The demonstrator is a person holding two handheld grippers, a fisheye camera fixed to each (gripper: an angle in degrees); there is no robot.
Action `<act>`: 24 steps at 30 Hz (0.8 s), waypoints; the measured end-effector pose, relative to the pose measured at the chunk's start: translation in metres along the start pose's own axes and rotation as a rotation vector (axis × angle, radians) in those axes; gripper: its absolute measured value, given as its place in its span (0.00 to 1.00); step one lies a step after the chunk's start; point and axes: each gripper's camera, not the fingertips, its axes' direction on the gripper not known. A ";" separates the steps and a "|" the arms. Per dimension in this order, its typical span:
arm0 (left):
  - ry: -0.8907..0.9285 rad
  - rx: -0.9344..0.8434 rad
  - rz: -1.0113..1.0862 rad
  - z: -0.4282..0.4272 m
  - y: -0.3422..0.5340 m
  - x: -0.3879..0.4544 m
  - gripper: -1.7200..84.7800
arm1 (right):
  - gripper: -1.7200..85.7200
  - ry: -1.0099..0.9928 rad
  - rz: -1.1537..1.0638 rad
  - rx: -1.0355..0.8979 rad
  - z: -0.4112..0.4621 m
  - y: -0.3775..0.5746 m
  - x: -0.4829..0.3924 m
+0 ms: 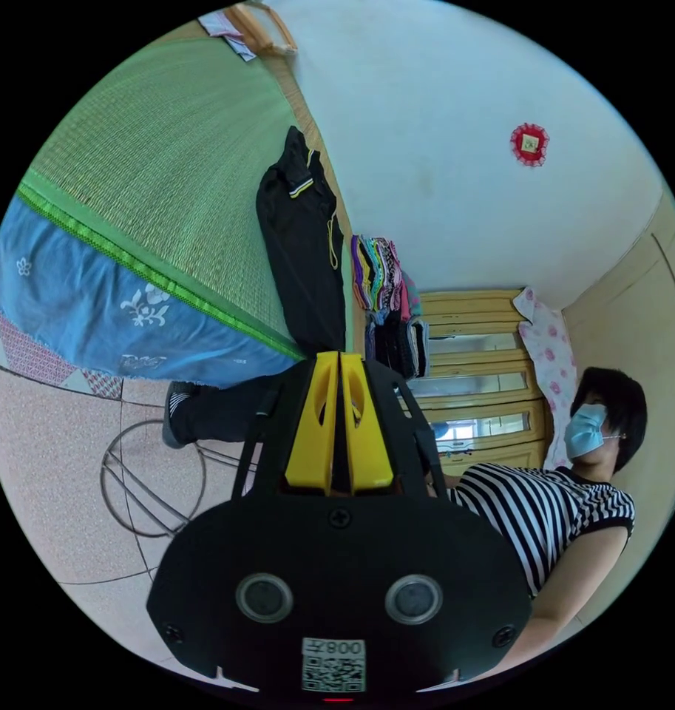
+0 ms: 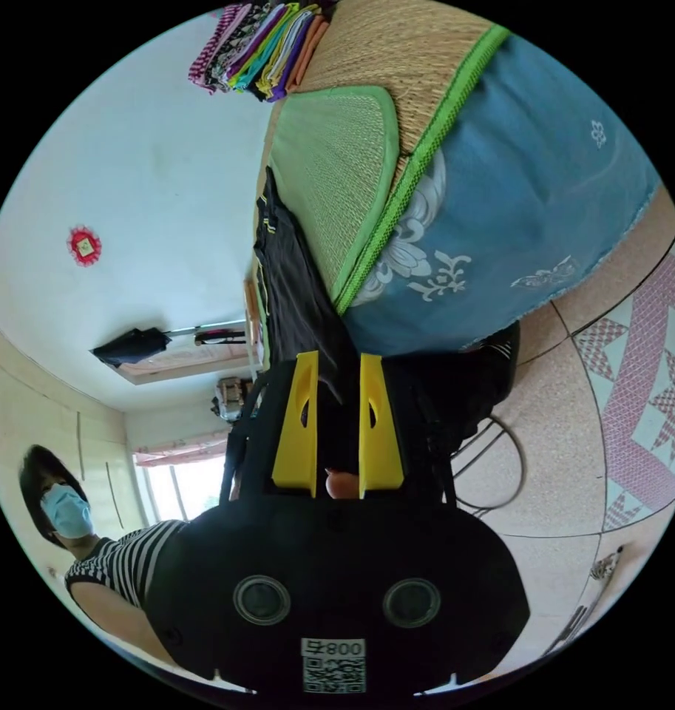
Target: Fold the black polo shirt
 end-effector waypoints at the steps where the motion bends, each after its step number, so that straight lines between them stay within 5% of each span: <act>1: 0.000 -0.001 -0.003 0.001 0.000 0.001 0.02 | 0.12 -0.014 0.006 -0.008 0.002 -0.001 0.003; 24: 0.032 -0.004 -0.020 -0.001 0.019 0.039 0.02 | 0.05 -0.108 -0.018 -0.067 -0.007 -0.020 0.012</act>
